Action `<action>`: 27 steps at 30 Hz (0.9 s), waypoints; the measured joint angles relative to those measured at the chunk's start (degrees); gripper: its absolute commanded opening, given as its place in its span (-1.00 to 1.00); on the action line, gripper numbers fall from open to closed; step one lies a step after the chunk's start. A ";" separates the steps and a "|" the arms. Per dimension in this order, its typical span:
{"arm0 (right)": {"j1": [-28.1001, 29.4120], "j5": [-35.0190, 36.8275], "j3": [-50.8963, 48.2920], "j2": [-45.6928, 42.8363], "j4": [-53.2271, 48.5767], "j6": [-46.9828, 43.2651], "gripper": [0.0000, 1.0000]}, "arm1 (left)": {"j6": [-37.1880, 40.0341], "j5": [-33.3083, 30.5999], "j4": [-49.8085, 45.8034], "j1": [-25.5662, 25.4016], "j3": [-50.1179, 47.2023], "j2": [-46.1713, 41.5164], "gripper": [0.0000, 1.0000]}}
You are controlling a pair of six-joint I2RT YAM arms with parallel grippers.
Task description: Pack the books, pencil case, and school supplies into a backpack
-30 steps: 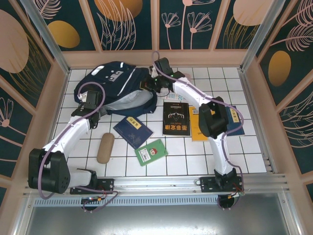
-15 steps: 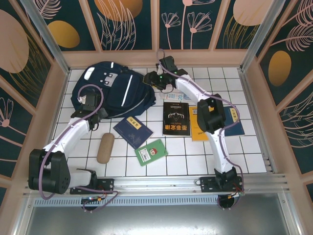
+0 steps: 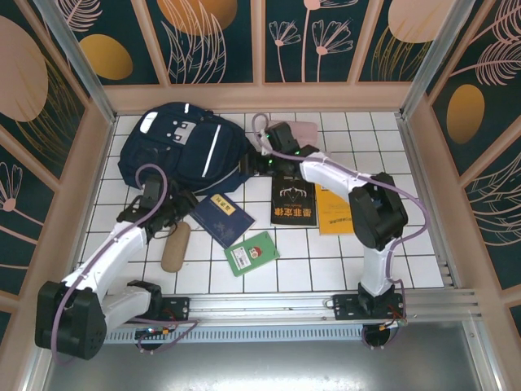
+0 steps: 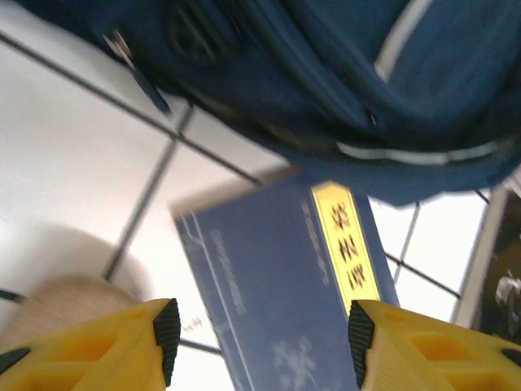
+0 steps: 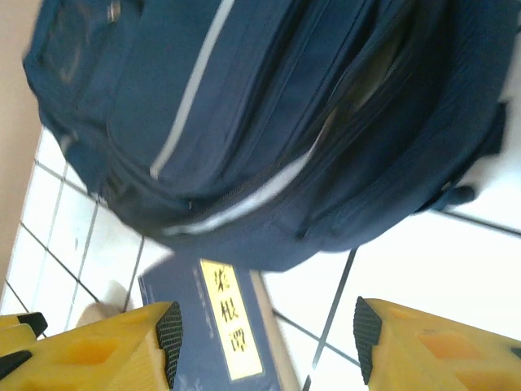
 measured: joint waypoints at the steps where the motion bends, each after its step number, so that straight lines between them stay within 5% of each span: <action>1: 0.96 0.07 -1.11 0.00 0.15 -0.74 0.19 | -1.40 0.59 0.52 -1.29 -0.92 -0.33 0.17; 13: 5.42 0.59 -6.99 3.54 1.81 -5.84 0.05 | -17.38 4.63 13.40 -7.98 -15.63 -1.66 0.13; 22: 8.55 -0.50 -7.93 6.67 2.43 -6.73 -0.06 | -19.89 4.61 19.69 -8.24 -17.22 3.50 0.12; 27: 8.70 -0.48 -7.87 6.97 2.75 -6.69 -0.30 | -19.67 4.83 19.80 -8.24 -15.32 7.08 0.08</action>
